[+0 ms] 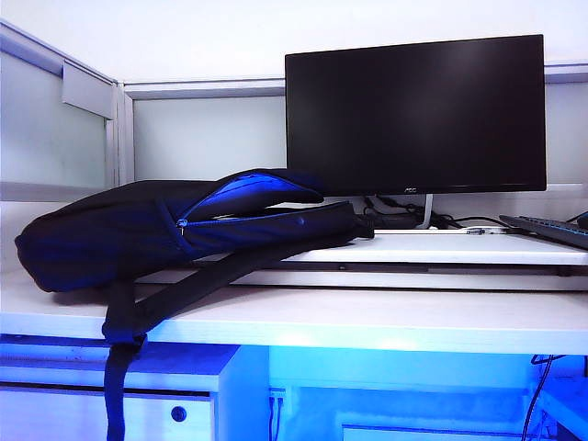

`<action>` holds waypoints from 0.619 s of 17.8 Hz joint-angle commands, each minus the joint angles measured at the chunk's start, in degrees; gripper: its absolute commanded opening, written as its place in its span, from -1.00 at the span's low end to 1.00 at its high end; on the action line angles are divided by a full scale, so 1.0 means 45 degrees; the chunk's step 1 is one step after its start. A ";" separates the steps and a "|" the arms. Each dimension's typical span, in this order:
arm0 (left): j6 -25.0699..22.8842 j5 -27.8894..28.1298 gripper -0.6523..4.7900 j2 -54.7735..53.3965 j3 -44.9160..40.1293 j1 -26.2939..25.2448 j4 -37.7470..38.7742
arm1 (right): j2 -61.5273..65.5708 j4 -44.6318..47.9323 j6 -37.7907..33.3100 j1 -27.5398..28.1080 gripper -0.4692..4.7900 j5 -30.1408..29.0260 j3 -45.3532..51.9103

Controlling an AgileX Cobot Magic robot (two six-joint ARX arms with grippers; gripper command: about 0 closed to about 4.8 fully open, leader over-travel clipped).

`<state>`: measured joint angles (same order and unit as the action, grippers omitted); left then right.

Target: Pick up the book on the desk and put it into the open backpack.

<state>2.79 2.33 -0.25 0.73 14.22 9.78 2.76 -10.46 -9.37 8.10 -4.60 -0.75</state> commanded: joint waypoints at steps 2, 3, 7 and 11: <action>-0.1219 0.1991 -0.78 -0.0024 -0.0083 -0.0029 -0.0019 | -0.0010 0.0000 0.0049 0.0253 -0.84 -0.0005 0.0024; -0.1423 0.2108 -0.78 -0.0024 -0.0083 -0.0034 -0.0034 | -0.0010 0.0000 0.0049 0.0253 -0.84 -0.0005 0.0024; -0.1622 0.2710 -0.78 -0.0019 -0.0083 -0.0053 -0.0131 | -0.0010 0.0000 0.0053 0.0253 -0.84 -0.0005 0.0024; -0.0899 0.1875 -0.78 -0.0019 -0.0083 -0.2132 -0.0087 | -0.0010 -0.0005 0.0083 0.0253 -0.84 -0.0005 0.0024</action>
<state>-2.31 13.19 -0.30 0.56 6.04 8.51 2.76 -10.44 -9.28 9.32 -4.56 -0.75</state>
